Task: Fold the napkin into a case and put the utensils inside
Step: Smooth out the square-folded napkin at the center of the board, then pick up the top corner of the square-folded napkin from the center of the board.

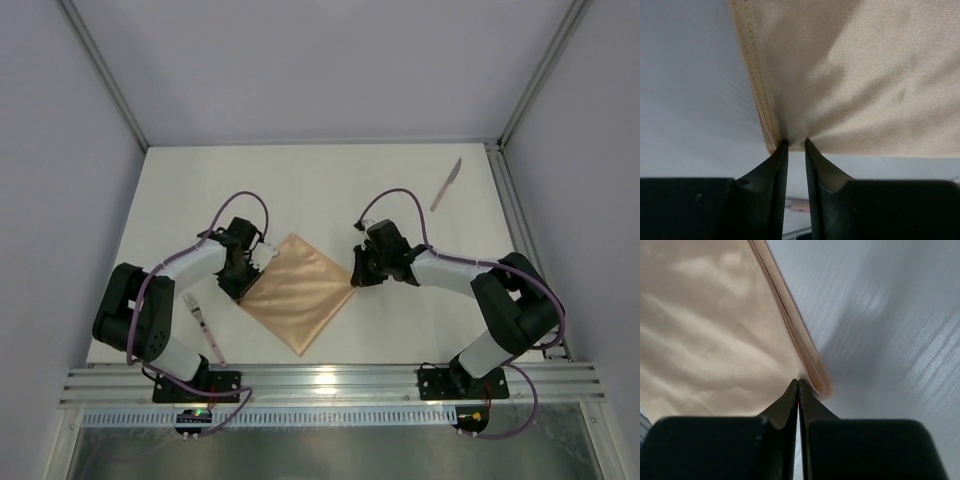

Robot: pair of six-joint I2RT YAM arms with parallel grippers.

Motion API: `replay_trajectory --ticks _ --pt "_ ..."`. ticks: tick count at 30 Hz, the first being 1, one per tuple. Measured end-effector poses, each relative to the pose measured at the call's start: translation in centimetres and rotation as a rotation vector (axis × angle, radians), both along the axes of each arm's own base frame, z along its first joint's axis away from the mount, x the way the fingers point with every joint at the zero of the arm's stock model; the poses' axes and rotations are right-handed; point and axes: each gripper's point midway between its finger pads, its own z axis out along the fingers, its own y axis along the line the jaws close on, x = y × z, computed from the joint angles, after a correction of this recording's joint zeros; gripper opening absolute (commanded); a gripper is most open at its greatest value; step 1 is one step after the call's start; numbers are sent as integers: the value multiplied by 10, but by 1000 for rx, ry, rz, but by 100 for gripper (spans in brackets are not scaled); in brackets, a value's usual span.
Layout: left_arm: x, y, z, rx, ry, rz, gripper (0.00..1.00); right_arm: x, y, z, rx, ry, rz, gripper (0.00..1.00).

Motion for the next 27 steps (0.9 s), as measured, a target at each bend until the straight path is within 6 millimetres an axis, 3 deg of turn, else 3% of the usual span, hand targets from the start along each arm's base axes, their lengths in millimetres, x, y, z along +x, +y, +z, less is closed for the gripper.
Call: replay_trajectory --ticks 3,5,9,11,13,16,19,23,27 --pt "0 -4 4 -25 -8 -6 29 4 6 11 16 -2 20 14" --pt "1 -8 12 -54 -29 -10 35 15 17 31 43 -33 42 22" --pt "13 -16 44 -111 -121 -18 41 60 51 91 128 -167 76 29" --pt "22 -18 61 -131 -175 -9 44 88 70 114 160 -219 85 31" --pt "27 -15 67 -132 -198 12 44 116 91 124 184 -246 93 31" --pt "34 0 67 -106 -207 81 44 139 113 112 191 -223 107 32" --pt "38 17 58 -78 -181 160 44 156 132 82 178 -173 113 32" --pt "39 33 46 -34 -147 232 44 160 152 40 143 -102 128 32" --pt "41 36 45 -22 -155 246 44 157 161 9 113 -48 136 32"
